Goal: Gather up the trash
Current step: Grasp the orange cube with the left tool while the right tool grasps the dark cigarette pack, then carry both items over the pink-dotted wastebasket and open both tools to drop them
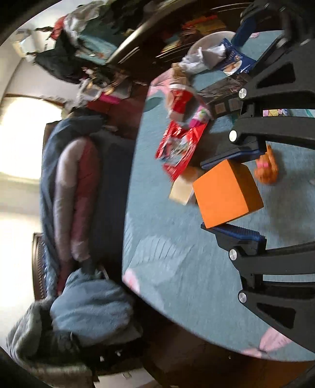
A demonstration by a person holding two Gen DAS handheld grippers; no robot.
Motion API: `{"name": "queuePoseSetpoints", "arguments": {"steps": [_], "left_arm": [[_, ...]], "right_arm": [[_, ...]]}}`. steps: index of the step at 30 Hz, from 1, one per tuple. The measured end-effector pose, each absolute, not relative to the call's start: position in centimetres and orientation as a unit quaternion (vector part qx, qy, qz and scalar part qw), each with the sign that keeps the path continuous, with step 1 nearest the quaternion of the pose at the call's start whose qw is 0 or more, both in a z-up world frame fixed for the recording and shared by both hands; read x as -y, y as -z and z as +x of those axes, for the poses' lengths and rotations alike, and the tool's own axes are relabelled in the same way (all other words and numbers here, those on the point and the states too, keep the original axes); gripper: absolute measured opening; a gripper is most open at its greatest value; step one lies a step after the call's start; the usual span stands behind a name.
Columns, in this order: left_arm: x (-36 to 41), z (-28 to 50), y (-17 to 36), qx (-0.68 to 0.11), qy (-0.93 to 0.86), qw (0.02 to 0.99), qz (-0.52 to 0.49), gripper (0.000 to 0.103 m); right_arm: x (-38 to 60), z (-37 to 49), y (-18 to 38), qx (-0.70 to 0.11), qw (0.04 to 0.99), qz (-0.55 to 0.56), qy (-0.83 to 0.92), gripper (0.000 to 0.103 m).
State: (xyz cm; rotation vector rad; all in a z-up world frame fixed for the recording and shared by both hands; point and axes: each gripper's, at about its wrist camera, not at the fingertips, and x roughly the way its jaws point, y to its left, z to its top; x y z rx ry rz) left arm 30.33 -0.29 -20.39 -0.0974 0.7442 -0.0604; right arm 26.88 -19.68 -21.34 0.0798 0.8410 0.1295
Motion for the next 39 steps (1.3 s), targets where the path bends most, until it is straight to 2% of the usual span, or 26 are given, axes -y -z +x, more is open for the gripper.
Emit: {"name": "queuePoseSetpoints", "arguments": {"steps": [7,8,11,20,30,39], "left_arm": [[-1.7,29.4,19.8,-0.353,0.028,0.933,-0.069,0.044],[-1.8,29.3,19.9,-0.352,0.028,0.933,-0.071,0.044],[-2.2,28.8,20.0,-0.353,0.026,0.933,-0.07,0.044],[1.5,26.7,17.3,-0.335,0.073,0.938,-0.056,0.044],[17.9,26.1,15.0,-0.312,0.215,0.925,0.013,0.044],[35.4,29.8,17.9,-0.336,0.306,0.889,0.058,0.044]], "right_arm": [[17.8,31.2,23.7,-0.452,0.89,0.025,-0.058,0.08],[17.8,31.5,24.1,-0.457,0.887,0.028,-0.06,0.072],[17.7,31.2,24.0,-0.448,0.892,0.025,-0.062,0.062],[21.6,25.0,19.2,-0.372,0.924,0.059,-0.065,0.061],[37.6,19.8,19.0,-0.336,0.93,0.137,0.054,0.061],[51.3,20.3,23.8,-0.343,0.91,0.178,0.148,0.061]]}}
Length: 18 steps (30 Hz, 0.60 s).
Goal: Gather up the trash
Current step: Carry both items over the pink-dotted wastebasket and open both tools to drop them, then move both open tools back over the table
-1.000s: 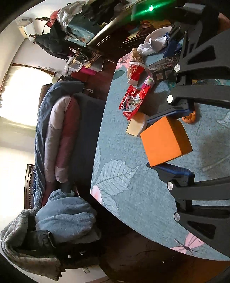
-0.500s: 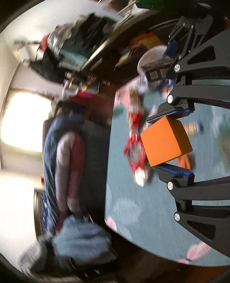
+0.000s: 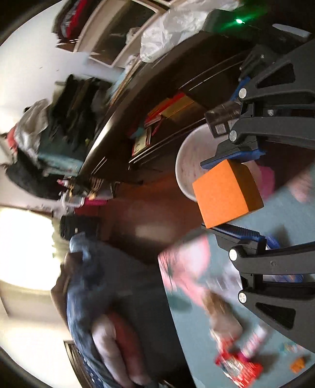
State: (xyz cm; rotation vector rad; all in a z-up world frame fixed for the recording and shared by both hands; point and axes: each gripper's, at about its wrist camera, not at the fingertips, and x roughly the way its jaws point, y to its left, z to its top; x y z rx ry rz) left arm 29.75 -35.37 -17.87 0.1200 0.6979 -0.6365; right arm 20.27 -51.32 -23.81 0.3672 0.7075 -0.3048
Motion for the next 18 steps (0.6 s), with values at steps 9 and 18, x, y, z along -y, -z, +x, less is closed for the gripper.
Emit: {"name": "queuePoseSetpoints", "arguments": {"steps": [9,18], "left_arm": [[46.0,36.7,22.6,-0.395,0.326,0.857,0.058,0.059],[43.6,36.4,21.9,-0.39,0.319,0.863,0.011,0.082]], "right_arm": [[57.3,26.4,29.1,-0.349,0.905,0.178,0.163,0.066],[57.1,24.9,29.5,-0.339,0.906,0.169,0.189,0.075]]}}
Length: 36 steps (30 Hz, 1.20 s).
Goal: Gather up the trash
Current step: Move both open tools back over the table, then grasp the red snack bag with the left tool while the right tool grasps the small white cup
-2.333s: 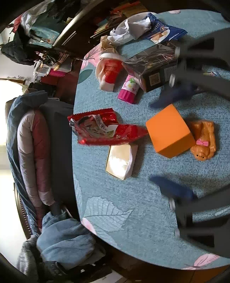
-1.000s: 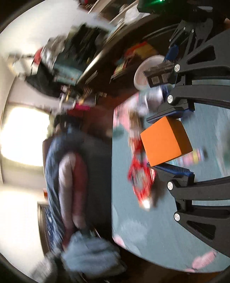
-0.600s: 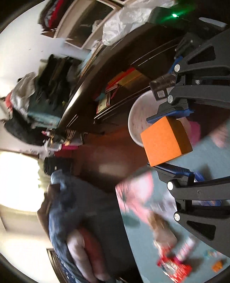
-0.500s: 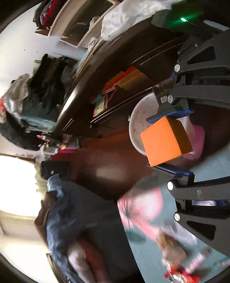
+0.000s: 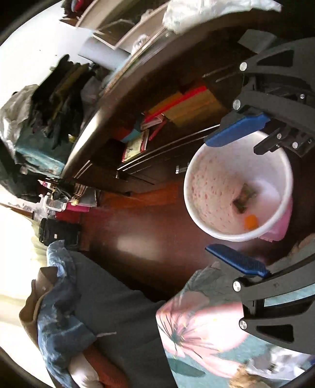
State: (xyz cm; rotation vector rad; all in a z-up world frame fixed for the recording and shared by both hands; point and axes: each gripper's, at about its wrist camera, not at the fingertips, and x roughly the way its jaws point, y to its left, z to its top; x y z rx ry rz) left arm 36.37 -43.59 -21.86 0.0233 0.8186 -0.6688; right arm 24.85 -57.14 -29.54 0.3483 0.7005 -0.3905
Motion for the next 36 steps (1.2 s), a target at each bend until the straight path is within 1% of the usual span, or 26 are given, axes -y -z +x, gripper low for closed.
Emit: {"name": "queuePoseSetpoints", "arguments": {"steps": [2,6,8,13,18,23,25,27,29,34,36], "left_arm": [[41.6,34.5,20.8,-0.38,0.307,0.872,0.012,0.083],[36.8,31.1,18.7,-0.352,0.284,0.892,0.021,0.09],[33.4,29.2,17.7,-0.34,0.262,0.903,0.026,0.092],[25.6,27.4,16.3,-0.337,0.196,0.921,0.018,0.095],[16.4,27.9,16.2,-0.346,0.115,0.931,-0.012,0.099],[9.6,30.1,17.9,-0.373,0.072,0.924,-0.051,0.099],[8.0,31.0,18.6,-0.382,0.071,0.919,-0.068,0.099],[6.4,32.5,19.7,-0.394,0.066,0.913,-0.088,0.094],[5.8,33.7,20.4,-0.402,0.063,0.909,-0.095,0.091],[6.0,36.7,22.1,-0.42,0.061,0.899,-0.108,0.089],[6.1,37.8,22.8,-0.428,0.061,0.895,-0.112,0.086]], "right_arm": [[56.0,23.6,28.6,-0.336,0.907,0.164,0.192,0.078],[52.5,21.0,25.7,-0.334,0.914,0.153,0.174,0.084],[50.5,19.9,24.2,-0.329,0.919,0.149,0.16,0.089],[44.2,18.0,20.8,-0.323,0.932,0.133,0.099,0.094],[38.0,17.4,18.8,-0.327,0.938,0.108,0.043,0.096],[33.7,17.8,18.3,-0.335,0.938,0.083,0.016,0.096],[32.3,18.2,18.3,-0.339,0.938,0.075,0.007,0.096],[30.9,18.5,18.4,-0.343,0.937,0.068,-0.002,0.096],[30.0,18.9,18.5,-0.345,0.936,0.061,-0.008,0.096],[28.6,19.9,18.9,-0.35,0.935,0.047,-0.015,0.096],[28.4,20.4,19.0,-0.352,0.935,0.046,-0.016,0.096]]}}
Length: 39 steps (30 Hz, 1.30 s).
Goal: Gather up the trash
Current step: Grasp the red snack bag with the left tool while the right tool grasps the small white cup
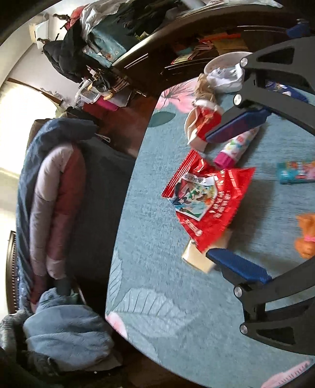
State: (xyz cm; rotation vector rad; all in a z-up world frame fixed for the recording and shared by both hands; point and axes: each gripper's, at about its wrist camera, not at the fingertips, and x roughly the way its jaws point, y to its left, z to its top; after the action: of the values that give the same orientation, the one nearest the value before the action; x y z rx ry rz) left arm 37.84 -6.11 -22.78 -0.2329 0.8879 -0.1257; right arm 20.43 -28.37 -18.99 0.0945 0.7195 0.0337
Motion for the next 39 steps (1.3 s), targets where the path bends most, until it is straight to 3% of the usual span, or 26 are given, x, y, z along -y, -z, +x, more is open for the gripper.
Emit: {"name": "queuePoseSetpoints", "arguments": {"steps": [2,5,7,9,10,18,23,28,33,35,39], "left_arm": [[6.2,38.8,23.5,-0.435,0.06,0.891,-0.116,0.082],[6.5,39.6,23.8,-0.44,0.059,0.889,-0.115,0.068],[6.8,39.6,23.8,-0.435,0.059,0.893,-0.102,0.043],[6.7,39.7,23.9,-0.438,0.067,0.89,-0.109,0.009],[6.4,39.6,23.9,-0.437,0.076,0.888,-0.119,0.003],[3.3,35.9,19.6,-0.363,0.079,0.919,-0.133,0.002],[0.6,33.4,17.1,-0.323,0.074,0.933,-0.138,0.002],[-1.0,32.9,16.4,-0.316,0.077,0.934,-0.144,0.002],[-1.2,32.5,16.9,-0.317,0.069,0.936,-0.14,0.002],[-1.1,32.2,16.9,-0.316,0.066,0.937,-0.136,0.002],[-0.5,31.5,16.6,-0.313,0.063,0.939,-0.125,0.002]], "right_arm": [[28.3,20.8,19.1,-0.352,0.935,0.047,-0.019,0.096],[28.0,21.6,19.1,-0.353,0.934,0.048,-0.019,0.096],[27.8,22.0,19.2,-0.353,0.934,0.047,-0.018,0.096],[27.4,22.5,19.3,-0.355,0.934,0.045,-0.018,0.096],[27.1,22.7,19.4,-0.355,0.934,0.045,-0.021,0.096],[22.9,28.3,20.8,-0.385,0.921,0.023,-0.057,0.094],[20.6,33.1,23.4,-0.438,0.896,0.018,-0.075,0.079],[19.7,35.6,24.9,-0.455,0.888,0.015,-0.064,0.076],[19.1,35.7,25.0,-0.455,0.889,-0.004,-0.05,0.033],[19.2,35.4,25.0,-0.456,0.888,0.003,-0.061,0.026],[19.6,33.5,23.8,-0.438,0.897,0.0,-0.062,0.024]]}}
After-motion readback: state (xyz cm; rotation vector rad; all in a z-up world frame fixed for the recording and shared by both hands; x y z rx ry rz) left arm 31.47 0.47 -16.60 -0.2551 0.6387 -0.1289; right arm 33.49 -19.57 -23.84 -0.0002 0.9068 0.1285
